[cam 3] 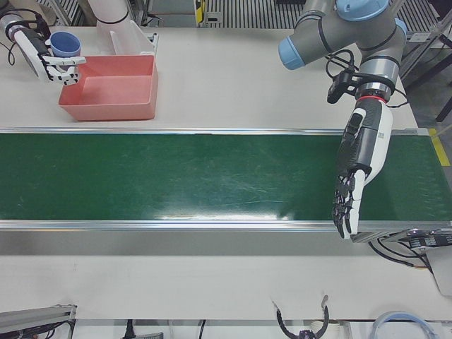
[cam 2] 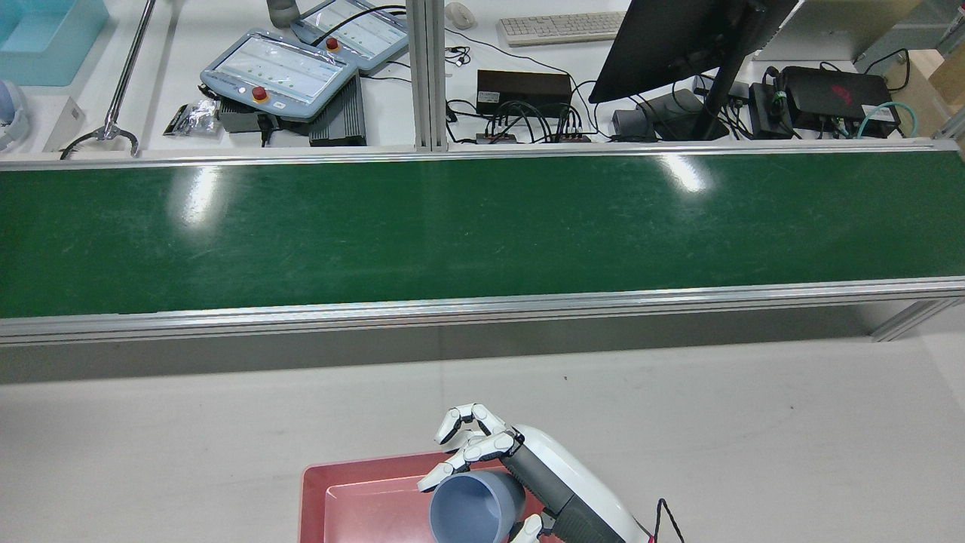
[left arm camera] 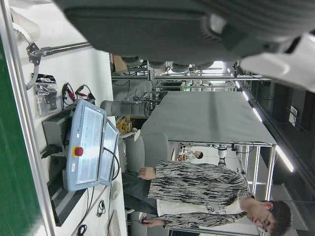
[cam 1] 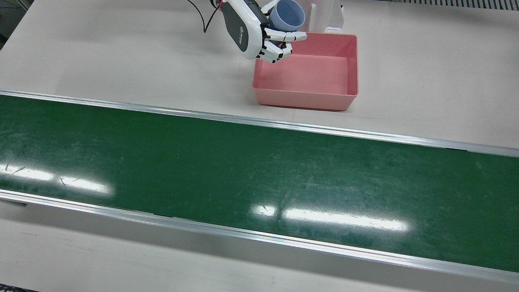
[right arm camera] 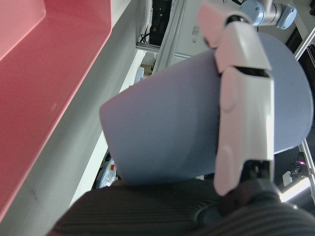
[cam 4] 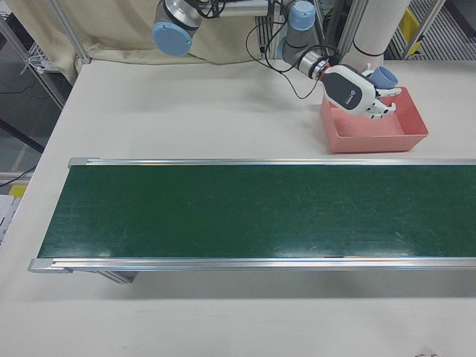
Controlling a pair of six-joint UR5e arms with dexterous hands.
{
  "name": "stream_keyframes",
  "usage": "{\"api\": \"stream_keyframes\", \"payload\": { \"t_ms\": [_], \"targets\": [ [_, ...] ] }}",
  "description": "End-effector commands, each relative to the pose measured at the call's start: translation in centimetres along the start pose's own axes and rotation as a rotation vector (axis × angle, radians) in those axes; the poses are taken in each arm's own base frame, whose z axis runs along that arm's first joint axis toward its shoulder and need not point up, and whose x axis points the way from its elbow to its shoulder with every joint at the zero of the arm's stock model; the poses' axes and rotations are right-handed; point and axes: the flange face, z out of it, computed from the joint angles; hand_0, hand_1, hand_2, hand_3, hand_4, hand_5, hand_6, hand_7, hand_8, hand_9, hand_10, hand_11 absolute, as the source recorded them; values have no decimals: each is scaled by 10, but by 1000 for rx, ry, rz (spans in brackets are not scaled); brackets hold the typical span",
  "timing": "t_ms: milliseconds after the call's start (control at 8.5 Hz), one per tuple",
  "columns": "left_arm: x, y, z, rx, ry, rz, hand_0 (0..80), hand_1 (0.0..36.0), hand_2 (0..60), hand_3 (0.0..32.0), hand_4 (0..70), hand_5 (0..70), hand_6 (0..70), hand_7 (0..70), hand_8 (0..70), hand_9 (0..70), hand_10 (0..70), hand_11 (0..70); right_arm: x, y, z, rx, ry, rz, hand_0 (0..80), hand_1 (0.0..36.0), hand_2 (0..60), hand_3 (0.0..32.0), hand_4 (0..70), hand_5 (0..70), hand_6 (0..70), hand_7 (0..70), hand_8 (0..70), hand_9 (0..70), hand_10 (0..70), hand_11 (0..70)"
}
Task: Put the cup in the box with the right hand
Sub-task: 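Lower the cup into the pink tray and open the right hand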
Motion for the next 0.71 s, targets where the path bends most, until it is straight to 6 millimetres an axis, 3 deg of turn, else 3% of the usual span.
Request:
{"api": "stream_keyframes", "payload": {
  "t_ms": [0, 118, 235, 471, 588],
  "targets": [
    [0, 0, 0, -1, 0, 0, 0, 0, 0, 0, 0, 0, 0, 0, 0, 0, 0, 0, 5, 3, -2, -17, 7, 16, 631, 163, 2, 0, 104, 73, 34, 77, 67, 114, 0, 0],
    [0, -1, 0, 0, 0, 0, 0, 0, 0, 0, 0, 0, 0, 0, 0, 0, 0, 0, 2, 2, -2, -18, 4, 28, 613, 183, 17, 0, 84, 73, 36, 93, 74, 127, 0, 0],
    [0, -1, 0, 0, 0, -1, 0, 0, 0, 0, 0, 0, 0, 0, 0, 0, 0, 0, 3, 2, -2, -17, 6, 38, 623, 164, 6, 0, 115, 72, 38, 104, 78, 134, 0, 0],
    [0, -1, 0, 0, 0, 0, 0, 0, 0, 0, 0, 0, 0, 0, 0, 0, 0, 0, -1, 3, 0, -19, -1, 52, 609, 173, 18, 0, 119, 72, 42, 125, 86, 150, 0, 0],
    [0, -1, 0, 0, 0, 0, 0, 0, 0, 0, 0, 0, 0, 0, 0, 0, 0, 0, -31, -2, 6, -17, -45, 71, 609, 165, 11, 0, 139, 71, 44, 129, 88, 154, 0, 0]
  ]
}}
